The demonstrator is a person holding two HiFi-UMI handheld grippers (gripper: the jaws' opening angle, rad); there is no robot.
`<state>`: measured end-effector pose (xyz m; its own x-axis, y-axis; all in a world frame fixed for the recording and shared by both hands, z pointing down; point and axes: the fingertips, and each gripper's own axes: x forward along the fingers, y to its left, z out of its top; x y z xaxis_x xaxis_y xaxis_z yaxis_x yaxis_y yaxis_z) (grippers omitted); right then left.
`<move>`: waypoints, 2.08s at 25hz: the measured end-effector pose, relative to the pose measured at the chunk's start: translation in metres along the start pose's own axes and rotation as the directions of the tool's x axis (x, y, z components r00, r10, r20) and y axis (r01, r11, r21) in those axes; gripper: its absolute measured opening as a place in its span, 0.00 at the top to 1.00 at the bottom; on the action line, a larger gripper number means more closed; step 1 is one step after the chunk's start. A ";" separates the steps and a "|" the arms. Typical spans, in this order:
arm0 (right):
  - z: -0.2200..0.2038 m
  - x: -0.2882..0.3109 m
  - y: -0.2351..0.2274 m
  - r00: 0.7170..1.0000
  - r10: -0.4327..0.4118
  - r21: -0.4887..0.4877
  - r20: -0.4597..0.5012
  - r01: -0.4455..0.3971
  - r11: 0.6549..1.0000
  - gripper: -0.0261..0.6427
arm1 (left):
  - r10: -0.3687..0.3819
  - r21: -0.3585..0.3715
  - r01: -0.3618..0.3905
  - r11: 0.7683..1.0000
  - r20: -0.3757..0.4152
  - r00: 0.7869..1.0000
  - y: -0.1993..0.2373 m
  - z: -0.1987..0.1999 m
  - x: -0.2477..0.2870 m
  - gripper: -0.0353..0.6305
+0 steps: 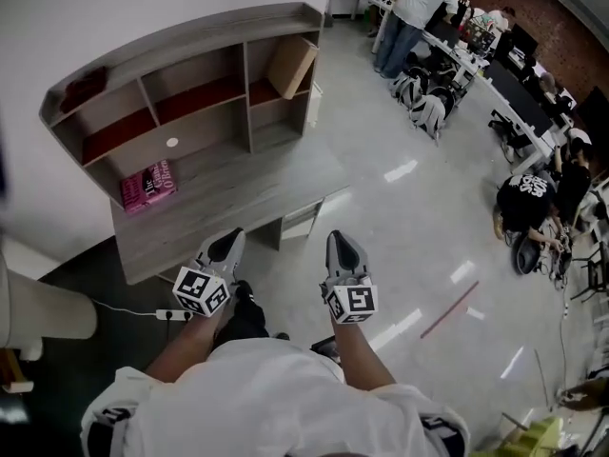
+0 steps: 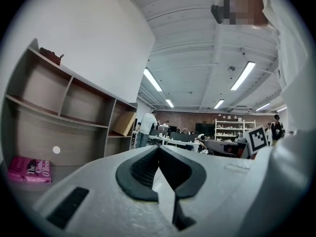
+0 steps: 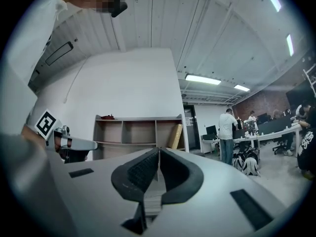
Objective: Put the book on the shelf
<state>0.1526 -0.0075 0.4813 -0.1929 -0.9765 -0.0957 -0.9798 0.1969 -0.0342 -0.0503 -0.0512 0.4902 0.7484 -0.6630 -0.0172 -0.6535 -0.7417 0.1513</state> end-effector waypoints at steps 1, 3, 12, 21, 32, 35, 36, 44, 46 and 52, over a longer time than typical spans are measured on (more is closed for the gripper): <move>-0.003 -0.006 0.003 1.000 0.001 0.010 -0.004 -0.001 1.000 0.93 | 0.007 0.006 -0.007 1.000 -0.006 1.000 -0.004 -0.001 -0.006 0.92; -0.007 -0.020 0.004 1.000 -0.001 0.031 -0.012 0.001 1.000 0.93 | 0.012 0.005 -0.012 1.000 -0.017 1.000 -0.011 -0.004 -0.015 0.92; -0.019 -0.051 0.015 0.998 -0.037 0.023 -0.059 0.039 0.999 0.93 | -0.075 0.006 0.075 0.997 -0.056 0.996 -0.032 -0.020 -0.030 0.92; -0.018 -0.062 0.032 0.995 0.024 -0.059 -0.098 -0.030 0.998 0.93 | -0.133 -0.031 0.132 0.991 -0.039 0.990 -0.029 -0.034 -0.039 0.92; -0.029 -0.082 0.039 0.995 -0.013 -0.016 -0.103 0.011 1.000 0.94 | -0.159 -0.049 0.157 0.986 -0.053 0.986 -0.035 -0.044 -0.045 0.92; -0.035 -0.084 0.035 0.994 -0.027 0.010 -0.107 0.028 1.000 0.94 | -0.159 -0.055 0.156 0.986 -0.063 0.985 -0.035 -0.050 -0.043 0.92; -0.036 -0.084 0.035 0.994 -0.027 0.017 -0.107 0.029 0.999 0.94 | -0.158 -0.058 0.154 0.986 -0.067 0.985 -0.035 -0.051 -0.043 0.92; -0.035 -0.086 0.034 0.995 -0.017 0.028 -0.102 0.020 0.999 0.94 | -0.122 -0.063 0.117 0.991 -0.092 0.988 -0.031 -0.059 -0.043 0.93; -0.035 -0.085 0.031 0.995 -0.019 0.026 -0.101 0.022 0.999 0.94 | -0.115 -0.067 0.109 0.992 -0.091 0.989 -0.030 -0.061 -0.044 0.93; -0.035 -0.085 0.027 0.995 -0.010 0.023 -0.098 0.013 1.000 0.94 | -0.092 -0.072 0.086 0.994 -0.089 0.992 -0.027 -0.063 -0.041 0.93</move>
<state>0.1412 0.0781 0.5234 -0.1869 -0.9824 0.0027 -0.9807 0.1865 -0.0585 -0.0558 0.0025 0.5494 0.8125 -0.5801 0.0573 -0.5771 -0.7866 0.2196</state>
